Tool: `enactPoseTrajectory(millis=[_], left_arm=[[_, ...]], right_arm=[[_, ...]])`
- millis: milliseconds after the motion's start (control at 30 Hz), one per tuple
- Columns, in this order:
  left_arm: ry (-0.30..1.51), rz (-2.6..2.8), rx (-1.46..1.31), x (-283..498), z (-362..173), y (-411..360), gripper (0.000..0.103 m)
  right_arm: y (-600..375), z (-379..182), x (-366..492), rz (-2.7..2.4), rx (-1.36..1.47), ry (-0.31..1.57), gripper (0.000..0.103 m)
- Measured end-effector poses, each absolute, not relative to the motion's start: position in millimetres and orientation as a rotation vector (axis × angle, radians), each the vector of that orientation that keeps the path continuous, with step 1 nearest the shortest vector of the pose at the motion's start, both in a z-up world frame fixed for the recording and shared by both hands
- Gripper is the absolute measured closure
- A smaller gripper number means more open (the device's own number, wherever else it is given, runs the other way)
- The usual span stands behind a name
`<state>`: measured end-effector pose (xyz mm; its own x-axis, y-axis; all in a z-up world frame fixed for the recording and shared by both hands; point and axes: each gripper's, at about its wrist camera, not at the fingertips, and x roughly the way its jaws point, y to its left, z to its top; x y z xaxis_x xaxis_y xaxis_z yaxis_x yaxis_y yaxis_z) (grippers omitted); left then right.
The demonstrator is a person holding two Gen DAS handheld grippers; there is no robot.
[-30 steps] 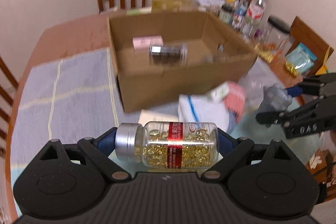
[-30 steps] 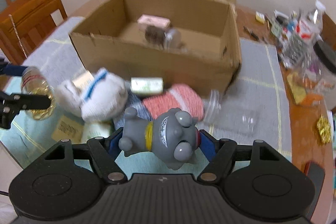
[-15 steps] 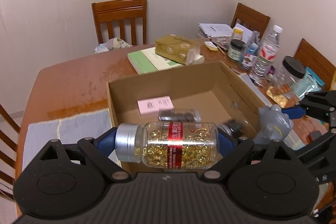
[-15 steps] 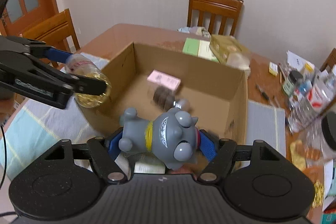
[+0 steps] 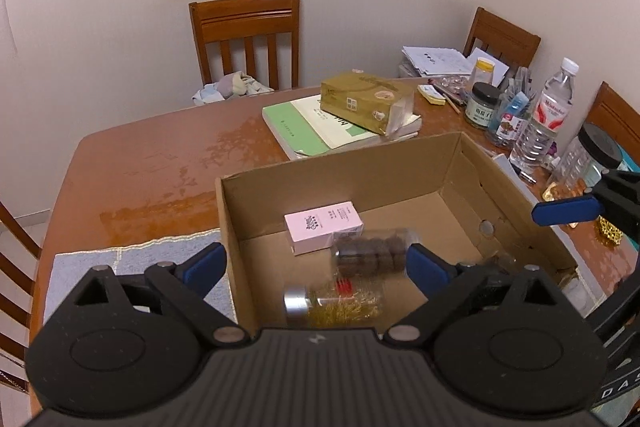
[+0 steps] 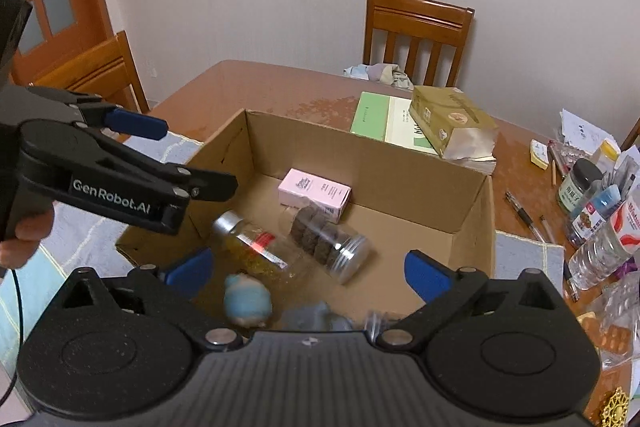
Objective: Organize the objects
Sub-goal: 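Carry both items over the cardboard box and open both grippers, then return both grippers to the towel, right toward the clear plastic jar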
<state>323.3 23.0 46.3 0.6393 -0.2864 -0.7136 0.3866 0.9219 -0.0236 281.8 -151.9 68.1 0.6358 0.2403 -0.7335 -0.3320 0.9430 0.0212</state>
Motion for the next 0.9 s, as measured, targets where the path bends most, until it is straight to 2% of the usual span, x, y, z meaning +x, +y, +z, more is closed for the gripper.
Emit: enactPoseTrajectory(millis=[633, 900], left_arm=[[0.786, -0.325, 0.22, 269.9, 45.0, 21.4, 0.005], [0.784, -0.289, 0.218, 235.2, 28.7, 27.5, 0.005]], right_arm=[[-153.4, 56.5, 243.5, 0.295, -0.124, 0.86, 0.0], [-166.3, 42.6, 210.2, 0.261, -0.094, 0.848, 0.0]])
